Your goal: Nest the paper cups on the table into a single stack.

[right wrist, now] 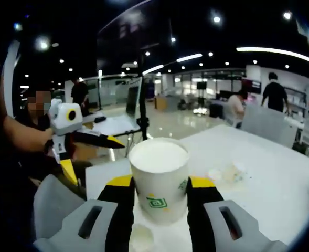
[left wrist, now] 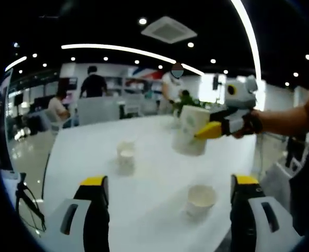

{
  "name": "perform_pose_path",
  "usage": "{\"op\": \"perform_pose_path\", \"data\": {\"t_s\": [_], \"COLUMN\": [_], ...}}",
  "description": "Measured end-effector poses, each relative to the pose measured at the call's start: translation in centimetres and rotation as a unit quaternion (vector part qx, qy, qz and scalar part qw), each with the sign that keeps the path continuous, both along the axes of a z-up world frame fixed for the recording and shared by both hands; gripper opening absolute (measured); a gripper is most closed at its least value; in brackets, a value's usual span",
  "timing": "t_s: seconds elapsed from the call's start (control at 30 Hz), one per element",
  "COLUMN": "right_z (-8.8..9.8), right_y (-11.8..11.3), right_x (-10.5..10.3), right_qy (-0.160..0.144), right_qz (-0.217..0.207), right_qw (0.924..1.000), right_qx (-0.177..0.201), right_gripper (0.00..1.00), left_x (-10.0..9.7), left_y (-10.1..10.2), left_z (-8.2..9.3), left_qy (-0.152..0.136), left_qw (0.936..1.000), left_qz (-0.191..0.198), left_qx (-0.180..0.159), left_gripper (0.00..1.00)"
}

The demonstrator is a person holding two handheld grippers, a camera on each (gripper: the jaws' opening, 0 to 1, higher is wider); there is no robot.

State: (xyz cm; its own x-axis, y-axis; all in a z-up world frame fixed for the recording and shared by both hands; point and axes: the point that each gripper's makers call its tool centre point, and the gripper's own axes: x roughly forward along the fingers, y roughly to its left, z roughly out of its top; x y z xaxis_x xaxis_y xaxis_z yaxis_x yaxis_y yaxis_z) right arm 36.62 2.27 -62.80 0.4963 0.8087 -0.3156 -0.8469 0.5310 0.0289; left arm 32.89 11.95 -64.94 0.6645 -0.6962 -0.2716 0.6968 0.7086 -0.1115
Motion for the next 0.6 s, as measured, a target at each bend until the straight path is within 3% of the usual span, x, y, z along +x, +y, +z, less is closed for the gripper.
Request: {"op": "perform_pose_path", "data": {"t_s": [0.1,0.43,0.53,0.6], "right_z": [0.0,1.8,1.7,1.7], "right_y": [0.0,0.3,0.7,1.0], "right_x": [-0.6,-2.1,-3.2,-4.3], "right_qy": [-0.01,0.0,-0.001,0.016], "right_qz": [0.003,0.001,0.026,0.044], "right_qw": [0.9999,0.9994,0.9993,0.9982], "right_qx": [-0.008,0.035,0.027,0.036], "right_gripper": [0.36,0.36,0.36,0.36], "left_x": [0.0,-0.8,-0.9,-0.8], "left_y": [-0.1,-1.9,-2.3,-2.5], "left_z": [0.1,-0.7,-0.7,-0.7], "left_qy": [-0.001,0.011,0.012,0.012], "left_qw": [1.0,0.9994,0.9992,0.9991], "left_qz": [-0.003,-0.033,-0.038,-0.039], "left_qx": [0.0,-0.003,-0.003,-0.004], "left_gripper": [0.95,0.92,0.92,0.92]}}
